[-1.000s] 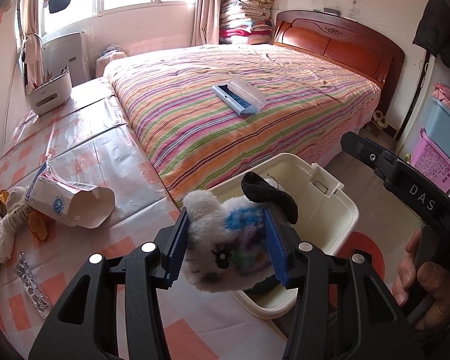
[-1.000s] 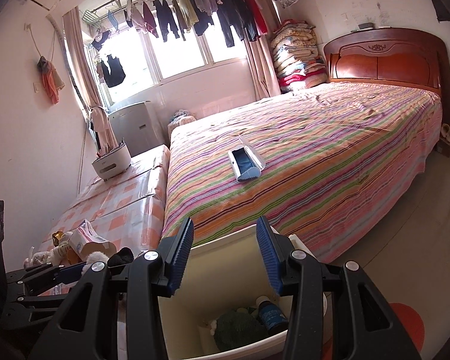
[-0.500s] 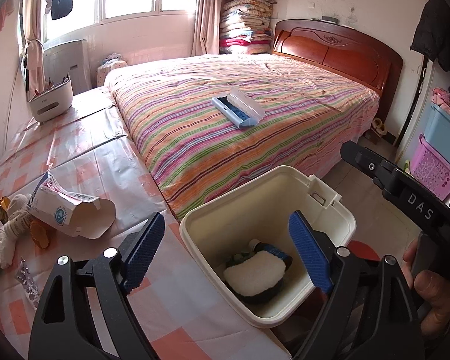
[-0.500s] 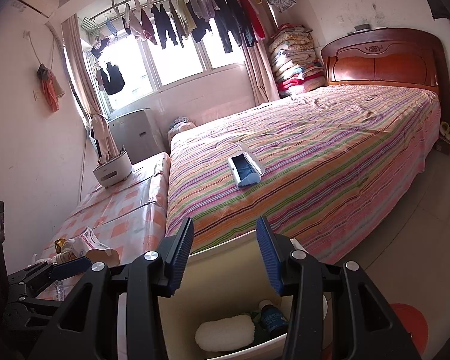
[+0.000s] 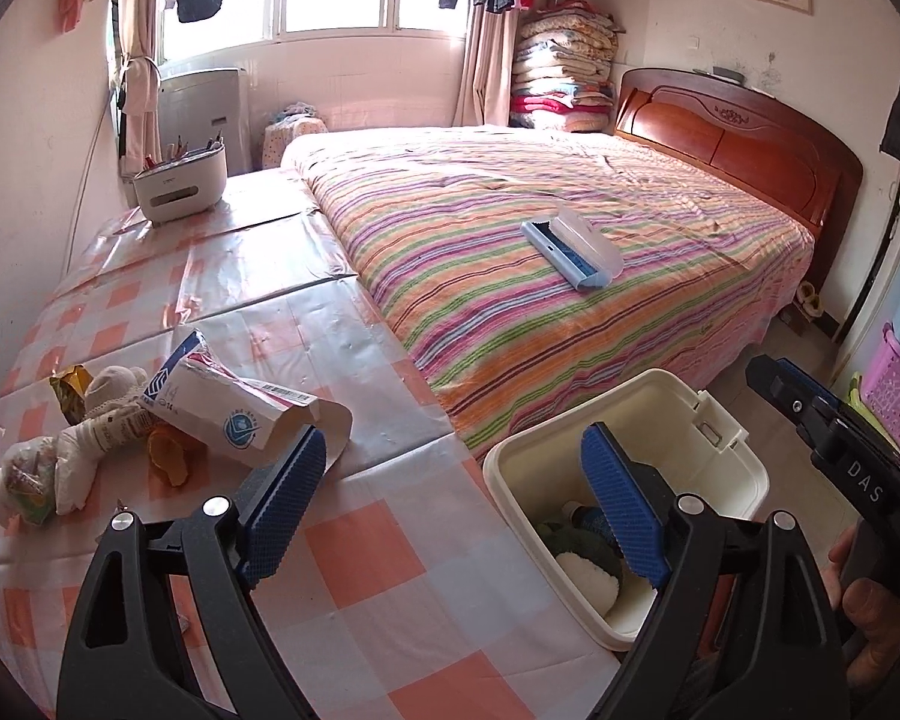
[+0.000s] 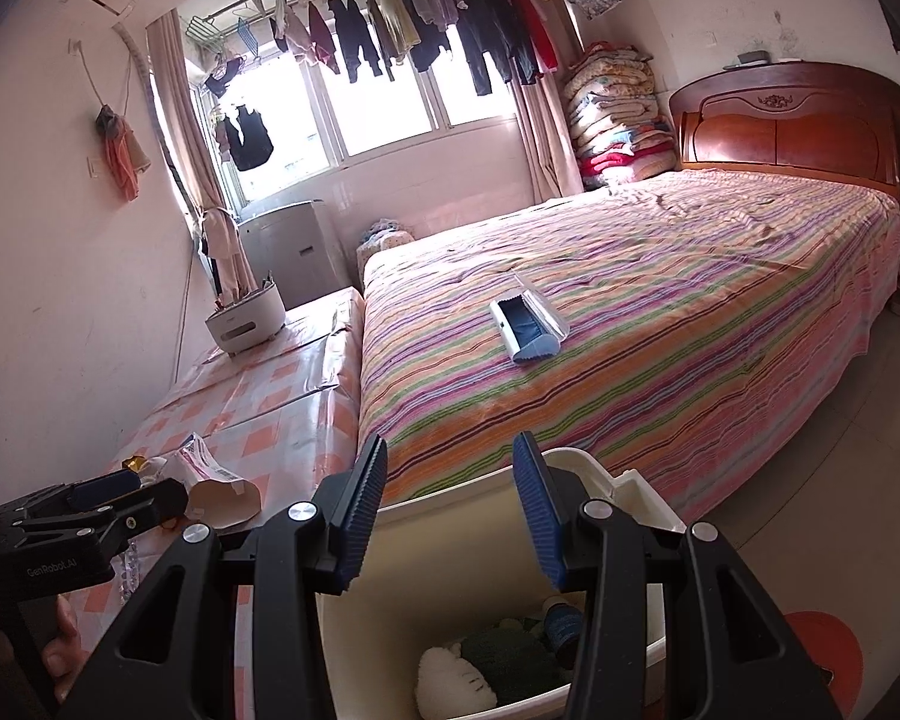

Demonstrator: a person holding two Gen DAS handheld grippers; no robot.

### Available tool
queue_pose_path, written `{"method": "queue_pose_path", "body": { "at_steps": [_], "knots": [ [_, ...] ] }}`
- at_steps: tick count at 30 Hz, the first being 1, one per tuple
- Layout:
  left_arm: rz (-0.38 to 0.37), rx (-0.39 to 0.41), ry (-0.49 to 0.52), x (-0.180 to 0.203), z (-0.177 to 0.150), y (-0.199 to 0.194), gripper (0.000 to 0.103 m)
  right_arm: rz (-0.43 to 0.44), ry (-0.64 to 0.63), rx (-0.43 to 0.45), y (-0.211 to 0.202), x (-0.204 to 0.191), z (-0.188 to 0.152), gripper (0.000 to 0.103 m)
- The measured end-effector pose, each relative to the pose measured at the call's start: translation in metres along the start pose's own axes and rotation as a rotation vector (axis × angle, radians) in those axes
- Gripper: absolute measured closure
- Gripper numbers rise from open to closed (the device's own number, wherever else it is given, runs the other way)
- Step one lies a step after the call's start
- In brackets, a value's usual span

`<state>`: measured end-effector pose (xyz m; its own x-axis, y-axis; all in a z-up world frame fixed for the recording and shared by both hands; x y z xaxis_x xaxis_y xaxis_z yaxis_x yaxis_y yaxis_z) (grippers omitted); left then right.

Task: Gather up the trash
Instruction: 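Move both grippers back to the table toward the milk carton and plastic bags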

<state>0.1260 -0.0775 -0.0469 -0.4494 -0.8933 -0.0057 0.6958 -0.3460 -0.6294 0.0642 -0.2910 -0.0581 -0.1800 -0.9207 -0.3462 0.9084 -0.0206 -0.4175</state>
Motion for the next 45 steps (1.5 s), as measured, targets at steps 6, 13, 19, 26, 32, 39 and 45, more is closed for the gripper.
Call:
{"method": "queue_pose_path", "body": {
  "at_steps": [6, 13, 19, 26, 32, 39, 45],
  "knots": [
    [0.057, 0.011, -0.049, -0.038, -0.001, -0.011, 0.017, 0.033, -0.034, -0.031, 0.010, -0.023, -0.007, 0.060],
    [0.169, 0.014, -0.132, -0.106, -0.012, -0.028, 0.017, 0.084, -0.075, -0.061, 0.020, -0.056, -0.017, 0.060],
    [0.282, 0.019, -0.274, -0.188, -0.029, -0.049, 0.017, 0.118, -0.103, -0.085, 0.030, -0.080, -0.025, 0.060],
    [0.412, 0.019, -0.410, -0.269, -0.058, -0.077, 0.017, 0.153, -0.132, -0.122, 0.043, -0.106, -0.037, 0.060],
    [0.450, -0.017, -0.506, -0.316, -0.086, -0.087, 0.017, 0.183, -0.154, -0.151, 0.050, -0.126, -0.045, 0.060],
    [0.381, -0.085, -0.570, -0.345, -0.103, -0.068, 0.017, 0.204, -0.161, -0.178, 0.059, -0.141, -0.054, 0.060],
    [0.381, -0.146, -0.544, -0.354, -0.102, -0.043, 0.017, 0.225, -0.169, -0.199, 0.066, -0.152, -0.058, 0.060]
  ]
}}
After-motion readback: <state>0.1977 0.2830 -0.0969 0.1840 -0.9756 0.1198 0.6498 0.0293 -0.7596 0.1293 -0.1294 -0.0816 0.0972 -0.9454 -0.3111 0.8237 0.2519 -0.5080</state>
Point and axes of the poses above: each gripper's, at about its wrist camera, not at the fingertips, and y roughly the way its jaws point, x to its right, z to its top, the point moved 5 cm from there along y, roughly the way its jaws point, and after that the axes turned 4 degrees about y, right-handed, at the moved point
